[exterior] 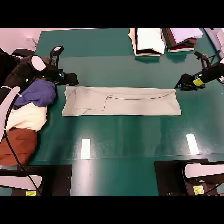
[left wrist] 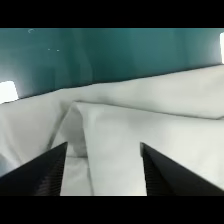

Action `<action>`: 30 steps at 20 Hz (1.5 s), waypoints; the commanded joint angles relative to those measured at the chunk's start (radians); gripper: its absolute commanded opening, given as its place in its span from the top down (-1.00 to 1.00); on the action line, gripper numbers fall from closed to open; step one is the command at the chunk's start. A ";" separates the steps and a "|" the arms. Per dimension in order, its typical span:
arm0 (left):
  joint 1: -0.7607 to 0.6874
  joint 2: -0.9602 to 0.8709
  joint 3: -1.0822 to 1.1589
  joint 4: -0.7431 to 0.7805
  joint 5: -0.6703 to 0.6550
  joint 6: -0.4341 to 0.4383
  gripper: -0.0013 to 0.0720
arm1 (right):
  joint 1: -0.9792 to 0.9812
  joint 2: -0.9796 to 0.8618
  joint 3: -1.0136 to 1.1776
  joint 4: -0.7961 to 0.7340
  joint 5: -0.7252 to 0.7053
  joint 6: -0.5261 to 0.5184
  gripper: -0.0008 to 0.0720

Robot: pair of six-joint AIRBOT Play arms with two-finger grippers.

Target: Fold the shirts.

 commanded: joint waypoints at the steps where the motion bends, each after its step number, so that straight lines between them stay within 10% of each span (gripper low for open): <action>1: 0.000 -0.001 0.051 -0.007 -0.106 -0.003 -0.50 | -0.087 0.028 -0.063 0.069 0.031 -0.080 -0.26; 2: 0.000 -0.001 0.051 -0.010 -0.114 -0.003 -0.31 | -0.125 0.041 -0.115 0.069 0.023 -0.094 -0.28; 4: 0.000 -0.001 0.051 -0.020 -0.113 -0.003 0.88 | -0.201 0.047 -0.209 0.071 -0.005 -0.100 -0.73; 12: -0.051 -0.007 0.048 -0.164 -0.068 -0.003 0.90 | -0.212 -0.106 -0.334 0.280 -0.073 -0.206 -0.70; 14: -0.104 -0.010 0.048 -0.162 -0.048 -0.005 0.90 | -0.147 -0.140 -0.299 0.278 -0.089 -0.209 -0.37; 17: -0.192 -0.019 0.048 -0.162 0.014 -0.053 0.90 | -0.078 -0.143 -0.225 0.277 -0.097 -0.212 0.85; 18: -0.224 -0.031 0.048 -0.161 0.041 -0.060 0.90 | -0.063 -0.143 -0.186 0.279 -0.070 -0.212 0.94; 30: -0.442 -0.438 0.341 -0.241 0.113 -0.043 0.90 | 0.264 0.043 0.328 0.279 0.046 0.035 0.94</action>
